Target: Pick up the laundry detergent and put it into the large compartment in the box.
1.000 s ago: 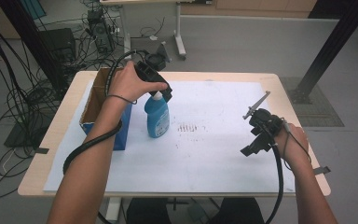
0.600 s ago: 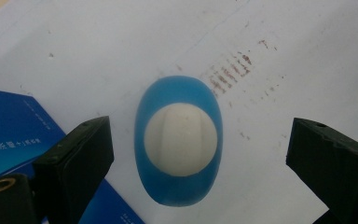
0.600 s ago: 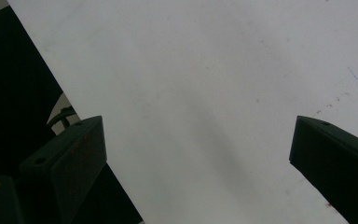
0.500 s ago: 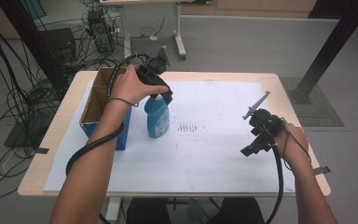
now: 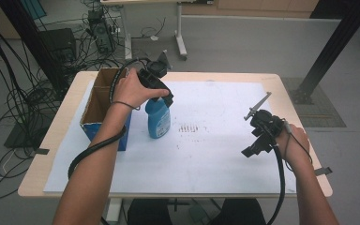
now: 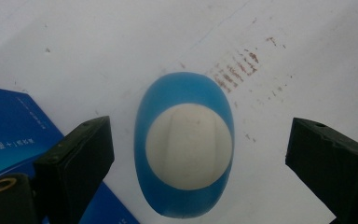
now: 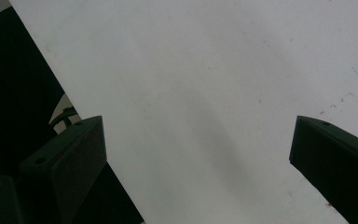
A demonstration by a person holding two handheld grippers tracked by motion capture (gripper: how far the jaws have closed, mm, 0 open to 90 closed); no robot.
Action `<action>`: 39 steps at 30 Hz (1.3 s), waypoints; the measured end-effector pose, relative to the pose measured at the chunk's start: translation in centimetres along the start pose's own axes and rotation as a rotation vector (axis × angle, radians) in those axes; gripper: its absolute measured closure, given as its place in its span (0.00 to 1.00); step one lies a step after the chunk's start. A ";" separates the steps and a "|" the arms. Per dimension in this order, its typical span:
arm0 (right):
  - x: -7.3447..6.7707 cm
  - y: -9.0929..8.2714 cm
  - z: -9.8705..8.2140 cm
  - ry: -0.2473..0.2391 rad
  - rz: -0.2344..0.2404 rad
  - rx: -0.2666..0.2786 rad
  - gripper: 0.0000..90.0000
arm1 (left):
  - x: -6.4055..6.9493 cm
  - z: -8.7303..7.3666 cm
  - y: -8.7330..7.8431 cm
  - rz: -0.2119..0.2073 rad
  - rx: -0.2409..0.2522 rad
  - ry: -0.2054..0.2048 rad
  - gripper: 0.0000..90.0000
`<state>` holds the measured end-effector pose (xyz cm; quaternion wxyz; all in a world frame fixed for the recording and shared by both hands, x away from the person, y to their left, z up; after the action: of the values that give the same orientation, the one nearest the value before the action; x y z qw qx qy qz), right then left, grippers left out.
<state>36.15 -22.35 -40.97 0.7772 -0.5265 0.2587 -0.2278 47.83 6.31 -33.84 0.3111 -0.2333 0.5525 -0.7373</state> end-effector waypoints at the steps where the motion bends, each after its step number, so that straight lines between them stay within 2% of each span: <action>1: 0.0 0.0 0.0 -0.001 0.000 -0.001 0.04 | -0.1 0.0 0.1 0.004 -0.004 0.005 0.09; 7: 0.0 0.0 -0.1 0.007 0.001 -0.002 0.04 | -0.3 -0.2 0.6 0.019 -0.004 0.003 0.09; 12: 0.0 0.1 -0.1 0.006 0.003 -0.002 0.04 | -0.2 -0.3 1.0 0.009 -0.001 -0.003 0.09; 39: 0.0 0.2 0.0 0.008 0.010 0.000 0.04 | -0.4 -0.7 2.5 0.011 -0.018 -0.007 0.09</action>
<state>36.20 -22.25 -41.20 0.7774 -0.5242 0.2643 -0.2260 48.12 6.54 -36.44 0.3150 -0.2354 0.5594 -0.7297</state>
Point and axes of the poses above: each handheld gripper's, and its own axes: y roughly forward along the jaws, z roughly out of its top, x roughly to its right, the point moved 9 cm from there along y, roughly forward along the jaws, and after that the axes turned 5 degrees about y, right-handed, at the moved point
